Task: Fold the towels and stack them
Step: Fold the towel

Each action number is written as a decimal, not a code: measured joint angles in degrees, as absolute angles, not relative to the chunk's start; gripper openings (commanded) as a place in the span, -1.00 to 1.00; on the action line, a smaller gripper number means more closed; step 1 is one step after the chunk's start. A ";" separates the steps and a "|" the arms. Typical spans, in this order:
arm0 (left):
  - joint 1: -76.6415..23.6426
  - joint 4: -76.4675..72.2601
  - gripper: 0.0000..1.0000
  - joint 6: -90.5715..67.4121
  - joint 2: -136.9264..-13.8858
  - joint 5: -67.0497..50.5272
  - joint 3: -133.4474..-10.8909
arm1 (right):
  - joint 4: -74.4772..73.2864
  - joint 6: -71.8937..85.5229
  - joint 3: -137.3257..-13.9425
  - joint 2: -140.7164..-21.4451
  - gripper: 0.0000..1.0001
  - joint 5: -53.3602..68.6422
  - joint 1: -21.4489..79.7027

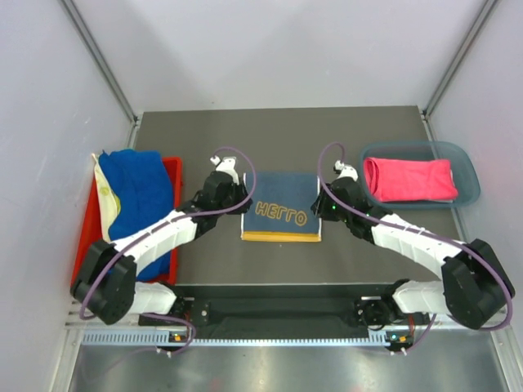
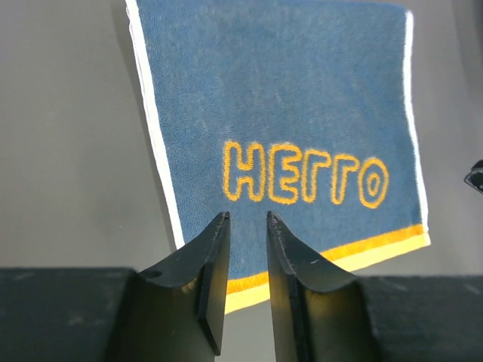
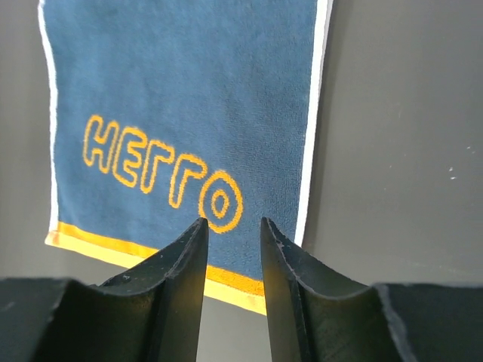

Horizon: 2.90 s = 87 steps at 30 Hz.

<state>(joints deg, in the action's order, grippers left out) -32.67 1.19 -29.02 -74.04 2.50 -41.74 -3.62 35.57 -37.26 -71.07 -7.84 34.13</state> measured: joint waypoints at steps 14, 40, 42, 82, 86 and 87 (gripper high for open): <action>-32.18 4.05 -0.37 -29.23 -83.88 4.75 -46.98 | -5.80 32.88 -44.01 -79.90 -0.31 -6.20 33.06; -23.42 -1.06 -0.51 -28.58 -115.90 -6.31 -72.88 | 9.74 38.74 -74.59 -122.32 -0.75 26.37 21.02; -23.38 -1.10 -0.53 -28.58 -115.90 -5.85 -72.84 | 10.76 39.38 -73.41 -122.32 -0.74 27.55 19.14; -21.41 10.26 -0.16 -21.19 -115.13 2.70 -79.64 | -4.51 23.05 -70.72 -107.50 -0.38 10.26 14.46; -21.41 10.66 -0.13 -20.36 -115.02 2.39 -79.22 | -5.78 22.26 -70.67 -107.50 -0.31 8.45 15.70; -21.41 10.66 -0.12 -20.18 -115.02 2.31 -79.22 | -5.98 22.06 -70.67 -107.50 -0.31 8.12 15.90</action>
<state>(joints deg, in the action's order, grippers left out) -21.41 10.66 -20.18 -115.02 2.31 -79.22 -5.98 22.06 -70.67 -107.50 8.12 15.90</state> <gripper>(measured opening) 0.434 0.341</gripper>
